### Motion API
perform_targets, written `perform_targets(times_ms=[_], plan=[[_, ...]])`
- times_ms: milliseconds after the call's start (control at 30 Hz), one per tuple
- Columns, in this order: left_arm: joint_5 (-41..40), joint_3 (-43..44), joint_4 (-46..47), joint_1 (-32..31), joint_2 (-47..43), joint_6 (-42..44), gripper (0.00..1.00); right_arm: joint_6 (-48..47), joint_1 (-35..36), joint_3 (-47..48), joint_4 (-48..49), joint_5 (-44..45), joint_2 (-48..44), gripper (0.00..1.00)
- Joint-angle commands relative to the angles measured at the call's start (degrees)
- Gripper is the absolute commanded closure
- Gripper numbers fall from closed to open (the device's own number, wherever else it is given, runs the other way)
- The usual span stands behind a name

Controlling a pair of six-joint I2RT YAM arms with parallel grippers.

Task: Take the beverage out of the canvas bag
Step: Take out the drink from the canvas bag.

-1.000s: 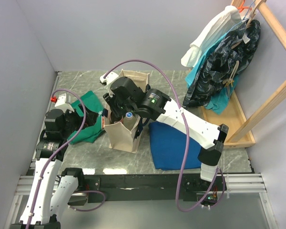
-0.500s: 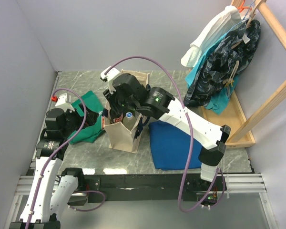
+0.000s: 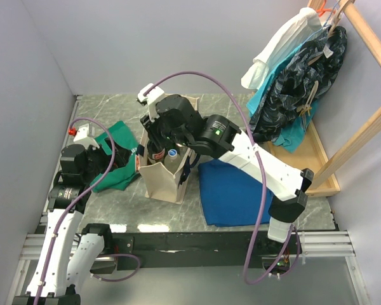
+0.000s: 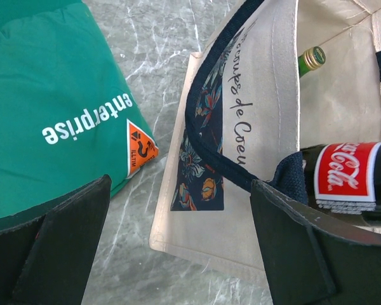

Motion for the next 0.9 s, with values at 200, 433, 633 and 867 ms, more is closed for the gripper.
perform_targets(times_ms=[200,433,633,867], plan=[[-2.29,0.66,1.75,-0.09,-1.79,-0.18,0.04,-2.72,0.23,3.13,11.41,5.35,-7.8,1.0],[-4.76,0.58,4.03,-0.09,-2.93,1.13,0.04,-4.47,0.15,5.06,10.89,5.09,-7.36,1.0],[-8.27,0.57,4.92,-0.09,-3.38,3.77,0.04,-5.0,0.23,5.94,10.45,5.09,-7.54,1.0],[-8.63,2.15,5.0,-0.09,0.93,3.69,0.04,-6.58,0.15,7.0,10.89,7.37,-7.71,1.0]])
